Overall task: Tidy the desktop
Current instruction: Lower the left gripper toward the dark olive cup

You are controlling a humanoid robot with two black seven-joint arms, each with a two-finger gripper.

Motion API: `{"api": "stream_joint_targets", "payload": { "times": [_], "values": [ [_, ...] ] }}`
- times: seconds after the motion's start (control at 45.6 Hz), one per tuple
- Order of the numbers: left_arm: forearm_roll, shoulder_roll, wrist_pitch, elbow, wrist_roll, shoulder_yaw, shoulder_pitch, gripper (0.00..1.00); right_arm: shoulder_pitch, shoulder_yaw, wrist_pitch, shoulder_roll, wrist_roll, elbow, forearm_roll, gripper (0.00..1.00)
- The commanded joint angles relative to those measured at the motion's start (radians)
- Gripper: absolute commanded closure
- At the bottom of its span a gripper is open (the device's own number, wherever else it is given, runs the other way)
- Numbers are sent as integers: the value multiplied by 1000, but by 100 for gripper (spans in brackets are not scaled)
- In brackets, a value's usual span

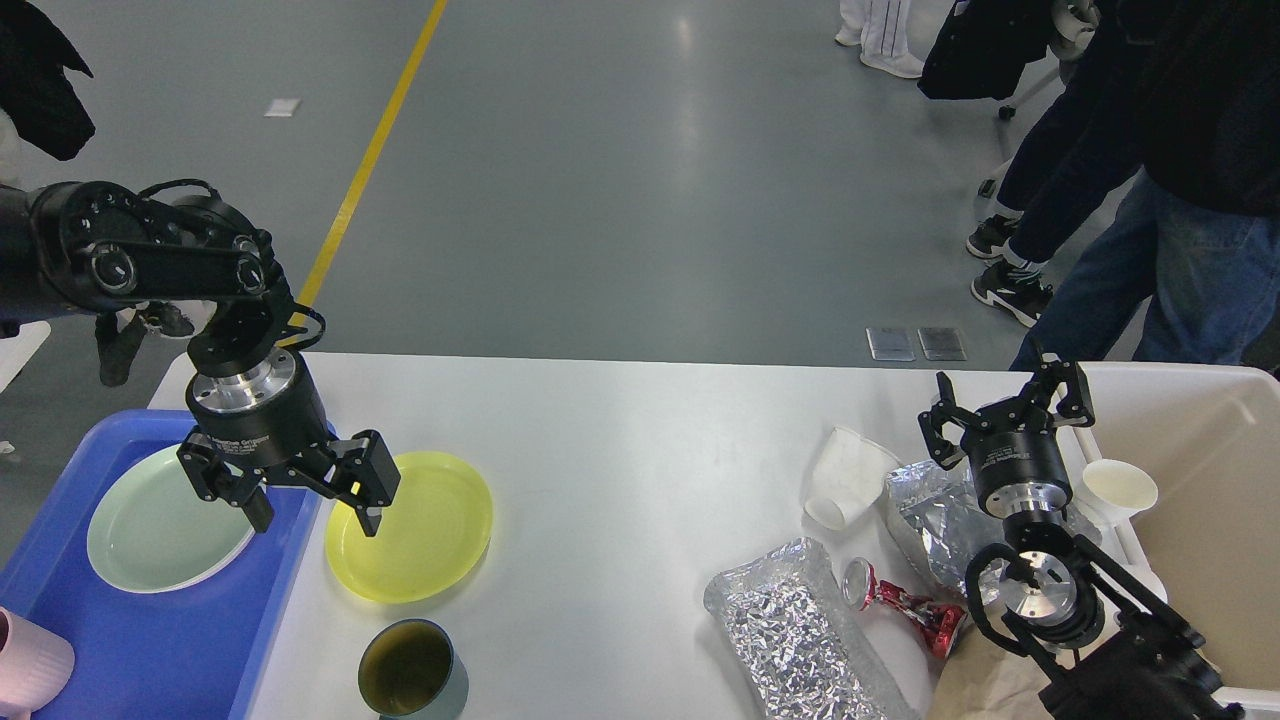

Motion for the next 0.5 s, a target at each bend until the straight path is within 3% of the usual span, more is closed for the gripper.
{"api": "stream_joint_targets", "payload": {
  "times": [0.0,0.11,0.329,0.482],
  "values": [
    [0,-5,-10,-64,3,1,0,4,0,0,0,0,0,0,0,0],
    [1,-29,31,-140,11,1,1,8,0,1,0,0,0,0,0,0],
    [3,-101,272,-219,25,34,70,9,0,0,0,0,0,0,0,0],
    [6,-123,341,-235,75,34,132,9,0,0,0,0,0,0,0,0]
  ]
}}
